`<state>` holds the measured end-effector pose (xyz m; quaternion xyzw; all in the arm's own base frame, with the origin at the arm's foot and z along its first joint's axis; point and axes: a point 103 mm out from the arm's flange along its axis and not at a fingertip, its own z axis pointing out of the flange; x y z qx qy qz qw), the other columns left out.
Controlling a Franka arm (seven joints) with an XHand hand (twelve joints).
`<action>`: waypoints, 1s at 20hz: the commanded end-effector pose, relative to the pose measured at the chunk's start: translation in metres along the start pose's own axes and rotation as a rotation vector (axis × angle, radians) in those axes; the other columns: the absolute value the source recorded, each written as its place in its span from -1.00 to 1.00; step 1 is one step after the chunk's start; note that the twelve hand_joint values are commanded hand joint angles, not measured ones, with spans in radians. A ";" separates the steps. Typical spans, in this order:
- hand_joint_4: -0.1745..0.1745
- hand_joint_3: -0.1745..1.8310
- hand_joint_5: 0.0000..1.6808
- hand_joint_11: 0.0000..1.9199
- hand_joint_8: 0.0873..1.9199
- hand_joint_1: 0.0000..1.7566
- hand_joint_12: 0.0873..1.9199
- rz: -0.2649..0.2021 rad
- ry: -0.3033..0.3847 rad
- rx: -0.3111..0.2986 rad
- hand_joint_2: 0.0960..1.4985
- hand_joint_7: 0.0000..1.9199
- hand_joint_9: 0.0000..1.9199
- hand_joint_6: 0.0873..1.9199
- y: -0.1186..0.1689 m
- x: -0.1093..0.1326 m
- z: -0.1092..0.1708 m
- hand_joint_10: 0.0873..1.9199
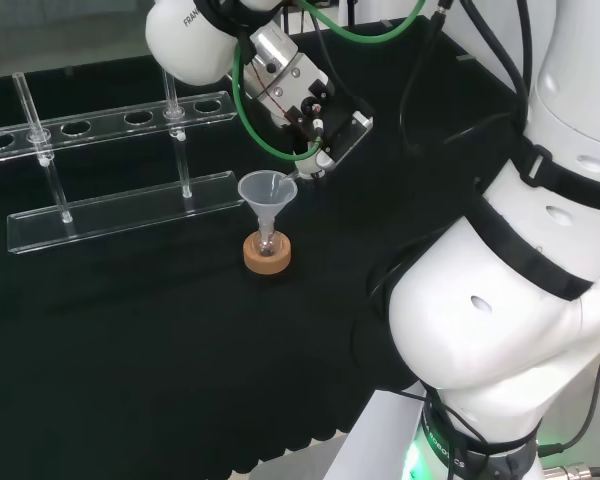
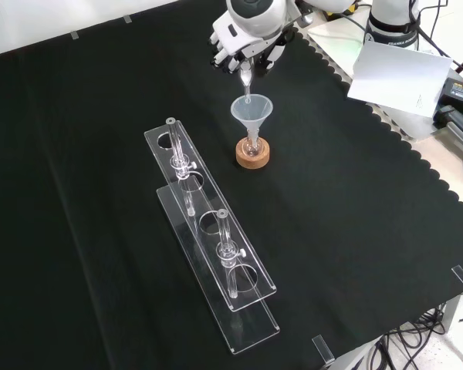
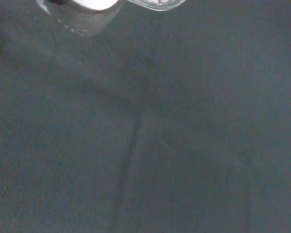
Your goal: Pour all the NaCl from the weighing funnel into the round-bottom flask.
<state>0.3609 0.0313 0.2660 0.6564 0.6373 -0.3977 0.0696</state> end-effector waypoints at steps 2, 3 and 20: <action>1.00 -1.00 0.73 -0.17 -0.38 0.29 0.01 0.006 -0.009 0.006 0.32 -0.40 -0.01 -0.88 0.000 0.000 -0.001 -0.76; 1.00 -1.00 0.73 -0.17 -0.38 0.29 0.01 0.007 -0.013 0.007 0.32 -0.40 -0.01 -0.88 0.000 0.000 -0.001 -0.76; 1.00 -1.00 0.73 -0.17 -0.38 0.29 0.01 0.014 -0.062 0.020 0.32 -0.41 -0.02 -0.88 -0.001 0.002 -0.010 -0.76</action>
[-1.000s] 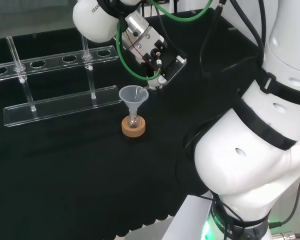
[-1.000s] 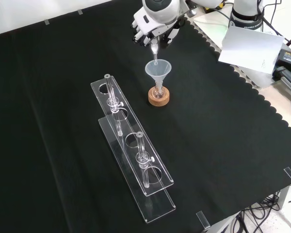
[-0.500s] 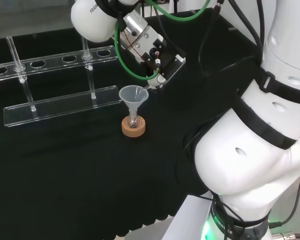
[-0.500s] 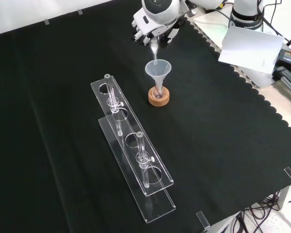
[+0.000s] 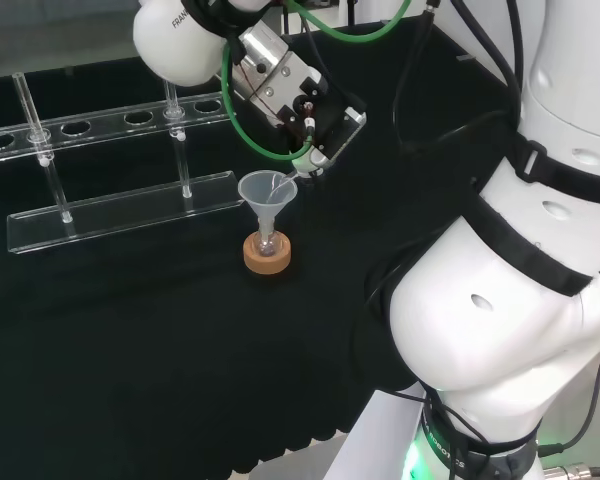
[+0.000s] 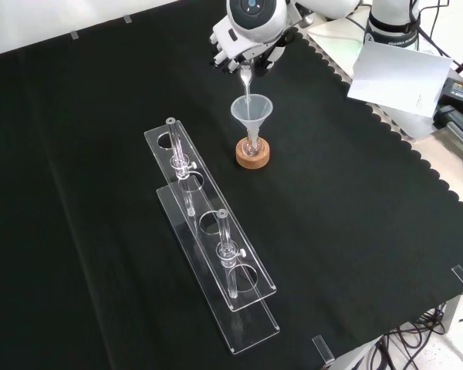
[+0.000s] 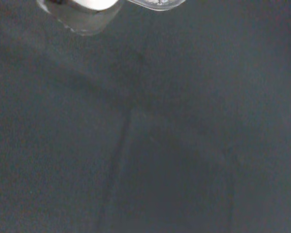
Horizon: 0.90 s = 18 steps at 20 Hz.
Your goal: Pour all the NaCl from the weighing funnel into the round-bottom flask.
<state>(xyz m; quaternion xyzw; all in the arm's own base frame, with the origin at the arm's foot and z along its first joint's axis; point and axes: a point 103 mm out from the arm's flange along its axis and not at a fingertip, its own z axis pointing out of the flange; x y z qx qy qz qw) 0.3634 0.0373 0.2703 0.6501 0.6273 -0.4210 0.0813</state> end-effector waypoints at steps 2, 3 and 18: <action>1.00 -1.00 0.73 -0.17 -0.38 0.29 0.01 0.005 -0.014 -0.001 0.32 -0.41 -0.02 -0.88 0.000 -0.001 -0.003 -0.76; 1.00 -1.00 0.73 -0.17 -0.38 0.29 0.01 0.005 -0.020 -0.001 0.32 -0.41 -0.02 -0.88 0.000 -0.001 -0.004 -0.76; 1.00 -1.00 0.73 -0.18 -0.38 0.29 0.01 0.008 -0.042 0.003 0.33 -0.42 -0.02 -0.87 0.000 0.000 -0.005 -0.77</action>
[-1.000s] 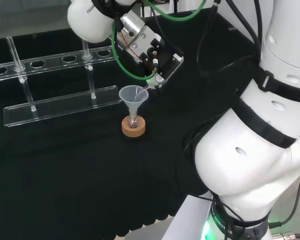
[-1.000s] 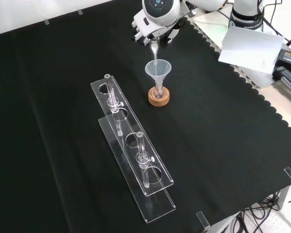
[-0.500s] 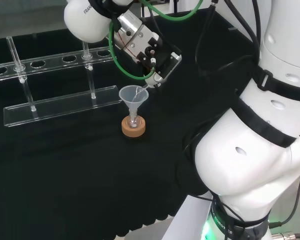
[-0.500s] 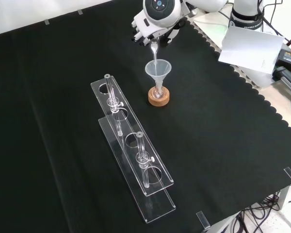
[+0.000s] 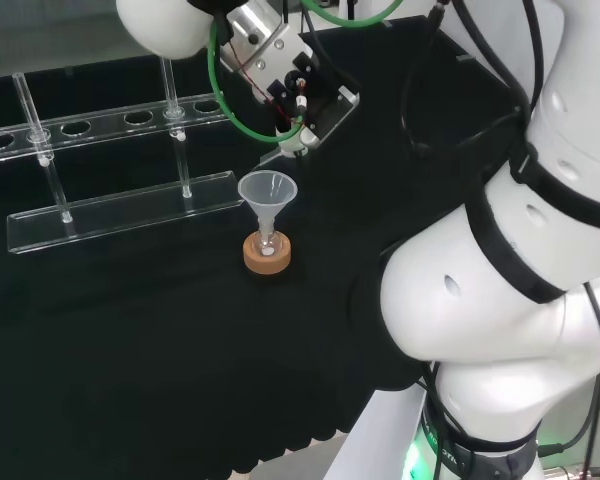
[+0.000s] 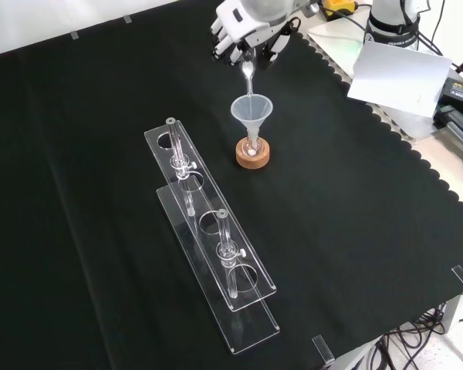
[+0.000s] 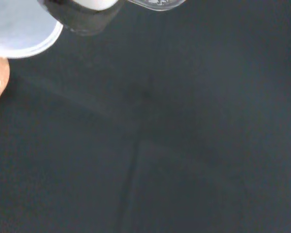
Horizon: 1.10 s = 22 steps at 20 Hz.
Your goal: Pour all the NaCl from the weighing funnel into the round-bottom flask.
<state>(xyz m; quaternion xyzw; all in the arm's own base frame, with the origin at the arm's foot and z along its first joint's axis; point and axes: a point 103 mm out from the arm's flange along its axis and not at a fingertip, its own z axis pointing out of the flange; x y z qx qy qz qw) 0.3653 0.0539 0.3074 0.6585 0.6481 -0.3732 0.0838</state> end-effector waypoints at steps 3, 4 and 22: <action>1.00 -1.00 0.73 -0.18 -0.38 0.29 0.01 0.011 -0.119 0.091 0.33 -0.42 -0.03 -0.87 0.015 0.010 0.033 -0.77; 1.00 -1.00 0.73 -0.18 -0.38 0.29 0.01 0.011 -0.120 0.093 0.33 -0.42 -0.03 -0.87 0.015 0.010 0.033 -0.77; 1.00 -1.00 0.72 -0.18 -0.39 0.29 0.01 0.008 -0.167 0.065 0.33 -0.43 -0.03 -0.87 0.012 0.011 0.021 -0.77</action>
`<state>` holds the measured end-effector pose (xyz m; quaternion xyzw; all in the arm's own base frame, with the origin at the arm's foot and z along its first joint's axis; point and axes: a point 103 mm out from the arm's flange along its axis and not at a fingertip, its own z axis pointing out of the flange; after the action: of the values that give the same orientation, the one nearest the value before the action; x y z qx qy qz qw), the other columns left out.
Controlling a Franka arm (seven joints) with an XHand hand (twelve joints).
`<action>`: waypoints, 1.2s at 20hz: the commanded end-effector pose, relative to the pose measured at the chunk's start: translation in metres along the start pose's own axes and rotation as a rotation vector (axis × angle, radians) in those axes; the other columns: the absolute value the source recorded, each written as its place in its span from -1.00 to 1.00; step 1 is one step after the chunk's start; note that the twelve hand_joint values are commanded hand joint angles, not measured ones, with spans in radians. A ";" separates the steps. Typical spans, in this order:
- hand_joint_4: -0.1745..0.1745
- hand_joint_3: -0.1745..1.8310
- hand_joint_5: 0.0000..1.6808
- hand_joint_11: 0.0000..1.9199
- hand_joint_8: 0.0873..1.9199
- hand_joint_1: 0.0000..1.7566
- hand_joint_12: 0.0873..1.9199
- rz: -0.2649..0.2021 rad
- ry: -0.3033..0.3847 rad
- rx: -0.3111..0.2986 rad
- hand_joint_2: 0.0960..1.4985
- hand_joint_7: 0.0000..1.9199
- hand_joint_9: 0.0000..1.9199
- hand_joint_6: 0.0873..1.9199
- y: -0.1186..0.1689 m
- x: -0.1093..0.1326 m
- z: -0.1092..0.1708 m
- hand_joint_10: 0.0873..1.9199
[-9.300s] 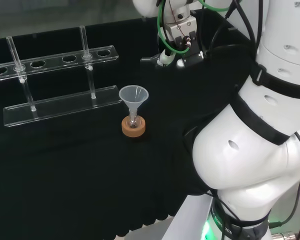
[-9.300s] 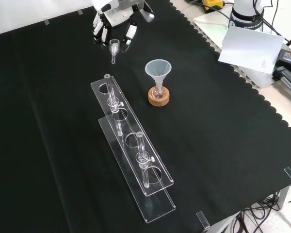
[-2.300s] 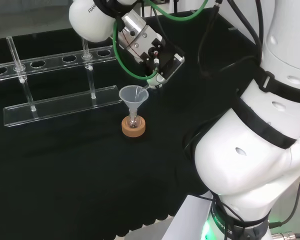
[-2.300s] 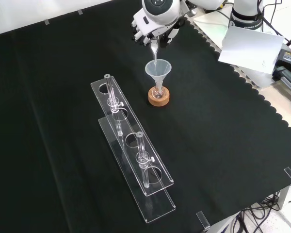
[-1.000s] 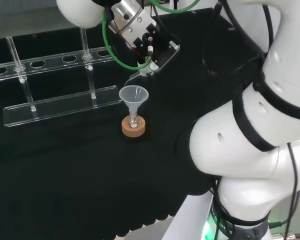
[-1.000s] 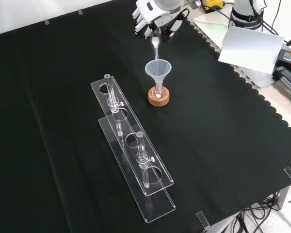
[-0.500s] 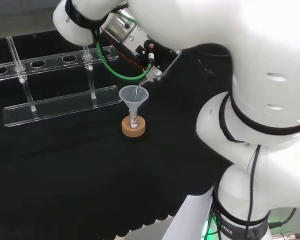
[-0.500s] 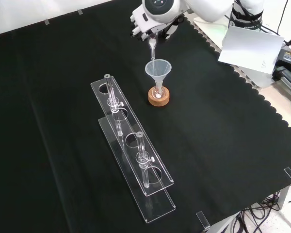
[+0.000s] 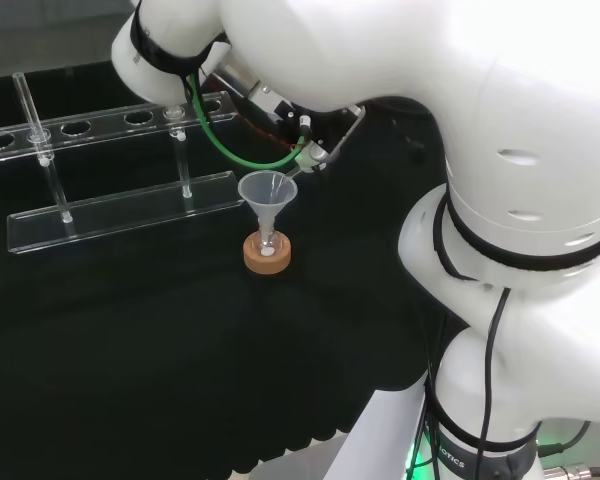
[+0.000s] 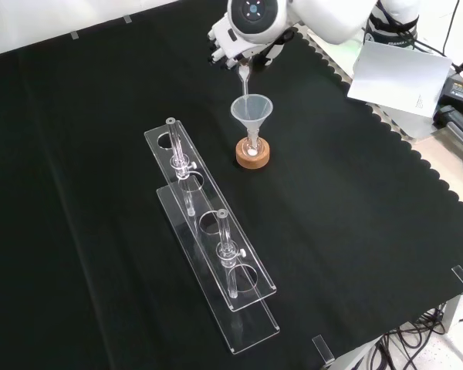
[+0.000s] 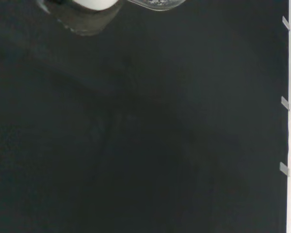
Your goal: Pour all the NaCl from the weighing funnel into the round-bottom flask.
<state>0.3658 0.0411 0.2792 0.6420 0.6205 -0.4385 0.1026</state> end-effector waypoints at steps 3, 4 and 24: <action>1.00 -1.00 0.72 -0.18 -0.39 0.29 0.01 -0.007 -0.057 -0.015 0.33 -0.43 -0.03 -0.86 -0.002 0.005 -0.008 -0.77; 1.00 -1.00 0.72 -0.18 -0.39 0.29 0.01 -0.006 -0.070 -0.015 0.33 -0.43 -0.03 -0.86 -0.003 0.006 -0.008 -0.77; 1.00 -1.00 0.72 -0.19 -0.39 0.29 0.02 -0.003 -0.246 -0.020 0.33 -0.43 -0.04 -0.86 -0.007 0.015 -0.024 -0.77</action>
<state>0.3660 0.0666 0.2847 0.5945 0.6203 -0.4818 0.1725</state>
